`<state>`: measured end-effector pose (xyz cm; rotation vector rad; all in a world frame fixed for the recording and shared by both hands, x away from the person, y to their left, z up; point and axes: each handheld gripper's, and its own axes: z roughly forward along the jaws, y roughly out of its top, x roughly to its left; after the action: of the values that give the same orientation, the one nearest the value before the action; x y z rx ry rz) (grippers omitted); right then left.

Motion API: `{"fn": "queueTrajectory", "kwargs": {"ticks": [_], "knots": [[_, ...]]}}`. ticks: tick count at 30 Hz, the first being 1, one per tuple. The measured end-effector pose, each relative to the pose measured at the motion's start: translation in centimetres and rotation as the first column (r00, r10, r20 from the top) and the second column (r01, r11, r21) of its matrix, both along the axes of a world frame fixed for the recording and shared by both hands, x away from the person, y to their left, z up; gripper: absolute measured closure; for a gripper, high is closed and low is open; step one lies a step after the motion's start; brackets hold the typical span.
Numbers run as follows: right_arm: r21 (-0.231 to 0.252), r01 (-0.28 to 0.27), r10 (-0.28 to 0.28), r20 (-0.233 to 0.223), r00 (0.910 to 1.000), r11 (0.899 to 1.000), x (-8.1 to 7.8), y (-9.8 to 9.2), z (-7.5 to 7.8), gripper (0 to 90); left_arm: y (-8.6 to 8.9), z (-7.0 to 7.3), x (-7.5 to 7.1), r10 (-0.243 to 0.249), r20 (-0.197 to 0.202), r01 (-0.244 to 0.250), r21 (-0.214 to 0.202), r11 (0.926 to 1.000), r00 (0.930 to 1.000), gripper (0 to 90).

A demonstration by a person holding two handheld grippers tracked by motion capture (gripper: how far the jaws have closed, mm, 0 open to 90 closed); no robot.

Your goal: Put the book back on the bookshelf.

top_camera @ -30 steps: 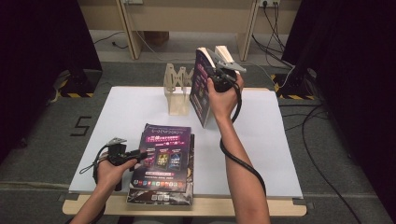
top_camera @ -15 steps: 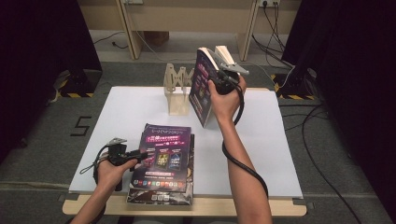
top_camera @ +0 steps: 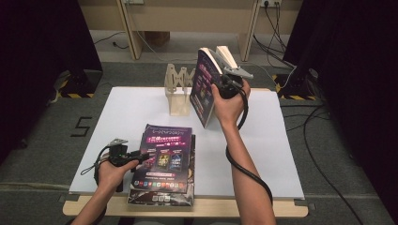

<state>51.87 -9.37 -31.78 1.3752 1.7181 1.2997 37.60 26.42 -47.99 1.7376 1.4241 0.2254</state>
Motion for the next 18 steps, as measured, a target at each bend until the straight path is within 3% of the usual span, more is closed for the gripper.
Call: {"fn": "queueTrajectory", "kwargs": {"ticks": [18], "knots": [[0.0, -0.002, 0.002, -0.015, 0.9999, 1.0, -1.2, -0.8, -0.5, 57.4, -0.1, 0.1, 0.0, -0.001, 0.002, 0.001, -0.002, 1.0, 1.0, 46.8]]}}
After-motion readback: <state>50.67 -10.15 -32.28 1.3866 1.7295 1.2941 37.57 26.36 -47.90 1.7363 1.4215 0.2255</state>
